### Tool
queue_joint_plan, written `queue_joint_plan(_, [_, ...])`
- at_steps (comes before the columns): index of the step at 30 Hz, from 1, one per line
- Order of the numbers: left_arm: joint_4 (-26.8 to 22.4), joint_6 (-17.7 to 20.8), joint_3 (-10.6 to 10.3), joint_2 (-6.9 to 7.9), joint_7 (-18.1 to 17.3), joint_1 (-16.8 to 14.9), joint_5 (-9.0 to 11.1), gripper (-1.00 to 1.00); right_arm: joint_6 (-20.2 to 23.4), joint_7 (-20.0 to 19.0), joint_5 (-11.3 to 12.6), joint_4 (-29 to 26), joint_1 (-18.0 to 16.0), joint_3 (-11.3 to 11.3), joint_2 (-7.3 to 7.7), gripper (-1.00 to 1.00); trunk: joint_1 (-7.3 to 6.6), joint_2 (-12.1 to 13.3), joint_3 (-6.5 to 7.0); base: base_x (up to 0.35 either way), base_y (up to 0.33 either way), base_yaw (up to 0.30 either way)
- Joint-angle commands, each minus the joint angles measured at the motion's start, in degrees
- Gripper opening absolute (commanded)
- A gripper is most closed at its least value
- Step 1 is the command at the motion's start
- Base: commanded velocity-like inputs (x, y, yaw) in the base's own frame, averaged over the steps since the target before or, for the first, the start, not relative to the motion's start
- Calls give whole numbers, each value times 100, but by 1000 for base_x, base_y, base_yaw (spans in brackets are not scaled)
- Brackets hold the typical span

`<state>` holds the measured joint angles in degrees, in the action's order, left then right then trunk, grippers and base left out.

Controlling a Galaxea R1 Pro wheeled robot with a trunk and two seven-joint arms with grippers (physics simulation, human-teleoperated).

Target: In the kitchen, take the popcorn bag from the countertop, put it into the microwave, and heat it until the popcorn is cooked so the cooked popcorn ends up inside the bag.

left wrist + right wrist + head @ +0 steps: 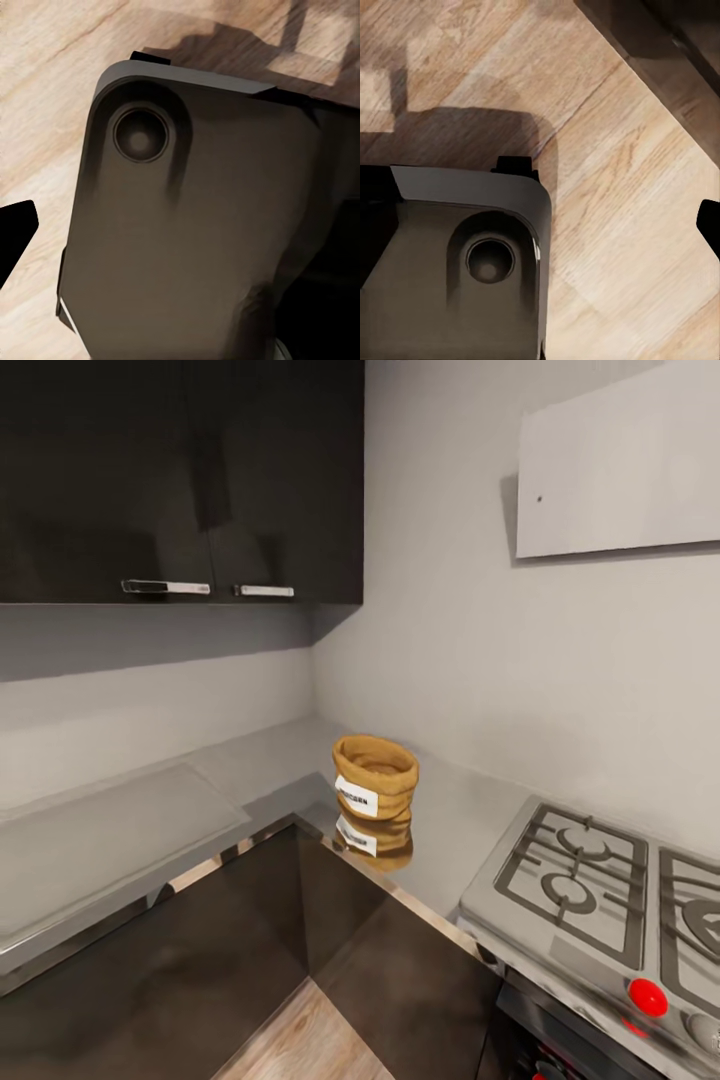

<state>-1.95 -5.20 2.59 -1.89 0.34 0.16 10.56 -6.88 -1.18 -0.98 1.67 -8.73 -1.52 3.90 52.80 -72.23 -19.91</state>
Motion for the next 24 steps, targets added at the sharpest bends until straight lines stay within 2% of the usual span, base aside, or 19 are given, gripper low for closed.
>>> queue_joint_plan(1, [-7, -8, 23, -1, 3, 2, 22, 100, -36, -21, -17, 18, -7, -14, -1, 100, -22, 38, 13, 0, 0, 0])
queue_joint_plan(8, [-7, -8, 23, 4, -26, 2, 25, 100, -43, -74, -91, 18, -9, -15, -12, 100, -176, 319, 139, 0, 0, 0])
queue_joint_plan(24, [-7, -8, 23, -2, -25, 3, 23, 100, -54, -75, -87, 18, -8, -14, -4, 100, -528, 960, 426, 0, 0, 0])
